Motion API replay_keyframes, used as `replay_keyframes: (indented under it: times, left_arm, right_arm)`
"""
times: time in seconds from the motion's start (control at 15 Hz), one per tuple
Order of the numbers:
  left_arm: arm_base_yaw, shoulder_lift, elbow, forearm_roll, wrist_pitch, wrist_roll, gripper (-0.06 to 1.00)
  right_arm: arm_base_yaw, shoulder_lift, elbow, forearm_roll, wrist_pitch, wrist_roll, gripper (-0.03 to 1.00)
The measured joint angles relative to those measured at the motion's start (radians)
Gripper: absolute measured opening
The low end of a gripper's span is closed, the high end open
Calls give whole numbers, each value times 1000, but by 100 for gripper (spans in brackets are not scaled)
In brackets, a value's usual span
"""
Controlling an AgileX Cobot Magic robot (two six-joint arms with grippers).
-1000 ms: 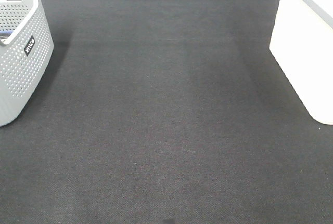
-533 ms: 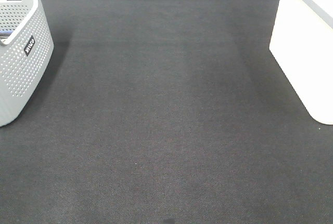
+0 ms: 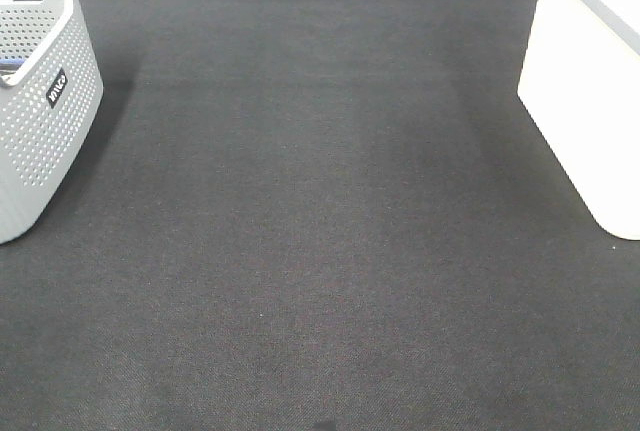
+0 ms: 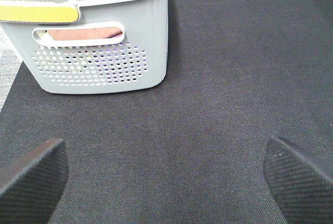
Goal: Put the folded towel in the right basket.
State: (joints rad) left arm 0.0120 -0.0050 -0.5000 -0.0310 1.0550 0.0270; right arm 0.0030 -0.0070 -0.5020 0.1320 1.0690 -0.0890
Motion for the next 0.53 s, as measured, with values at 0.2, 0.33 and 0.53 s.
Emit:
replay_keyframes:
  times: [0.2, 0.33, 0.53]
  left_arm:
    - [0, 0, 0, 0, 0, 0, 97]
    - [0, 0, 0, 0, 0, 0, 97]
    - [0, 0, 0, 0, 0, 0, 97]
  right_arm:
    - [0, 0, 0, 0, 0, 0, 70]
    - [0, 0, 0, 0, 0, 0, 70]
    - [0, 0, 0, 0, 0, 0, 70]
